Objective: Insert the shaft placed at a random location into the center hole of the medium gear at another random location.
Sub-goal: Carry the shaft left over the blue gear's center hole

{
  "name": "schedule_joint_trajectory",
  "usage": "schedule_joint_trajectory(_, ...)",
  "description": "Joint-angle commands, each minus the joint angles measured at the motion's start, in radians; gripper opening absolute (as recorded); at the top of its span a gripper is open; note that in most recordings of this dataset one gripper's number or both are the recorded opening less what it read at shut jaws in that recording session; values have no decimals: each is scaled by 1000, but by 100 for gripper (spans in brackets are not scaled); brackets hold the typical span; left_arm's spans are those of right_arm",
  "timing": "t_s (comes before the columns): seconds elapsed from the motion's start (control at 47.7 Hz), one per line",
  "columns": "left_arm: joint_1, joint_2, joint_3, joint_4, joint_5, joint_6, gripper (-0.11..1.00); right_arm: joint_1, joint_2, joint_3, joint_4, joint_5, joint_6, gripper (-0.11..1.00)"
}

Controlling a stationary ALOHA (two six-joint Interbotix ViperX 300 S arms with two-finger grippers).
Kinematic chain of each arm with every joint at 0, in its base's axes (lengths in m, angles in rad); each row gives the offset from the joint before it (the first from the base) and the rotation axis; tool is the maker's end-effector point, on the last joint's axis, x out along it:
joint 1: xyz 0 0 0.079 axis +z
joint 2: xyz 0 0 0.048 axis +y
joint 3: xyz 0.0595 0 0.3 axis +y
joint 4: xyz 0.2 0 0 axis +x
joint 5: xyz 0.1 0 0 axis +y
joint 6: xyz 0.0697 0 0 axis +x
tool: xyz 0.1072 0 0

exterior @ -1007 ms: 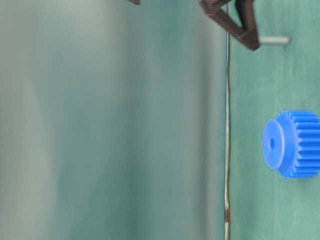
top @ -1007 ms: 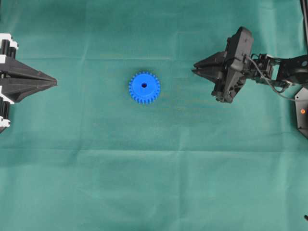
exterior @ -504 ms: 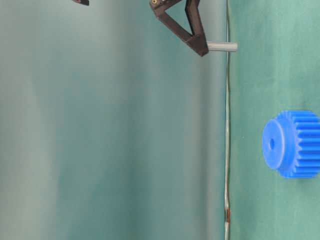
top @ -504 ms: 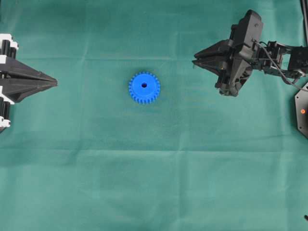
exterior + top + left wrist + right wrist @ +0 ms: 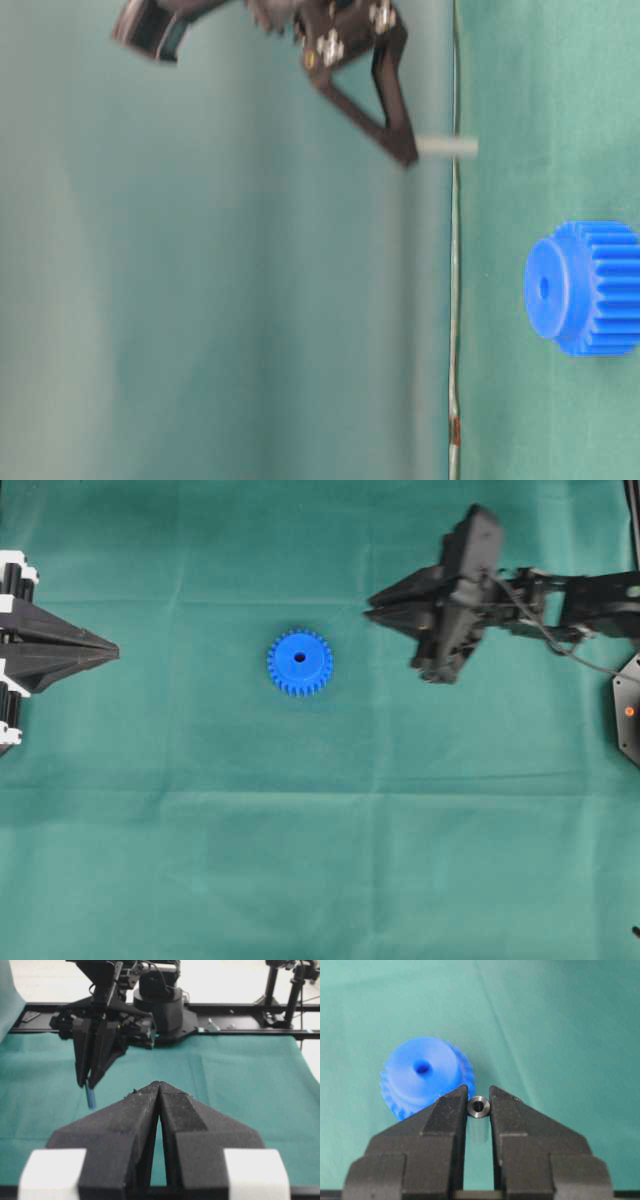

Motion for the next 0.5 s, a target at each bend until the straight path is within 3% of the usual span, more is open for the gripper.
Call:
schedule_joint_trajectory(0.0,0,8,-25,3,-5,-2,0,18,28,-78,2,-12,15,13)
schedule_joint_trajectory(0.252,2,5,-25,3,-5,-2,0,63,129,-207,-2,-6,14,13)
schedule_joint_trajectory(0.483,0,3,-26,3,0,-2,0,74,156,-236,-2,-5,14,13)
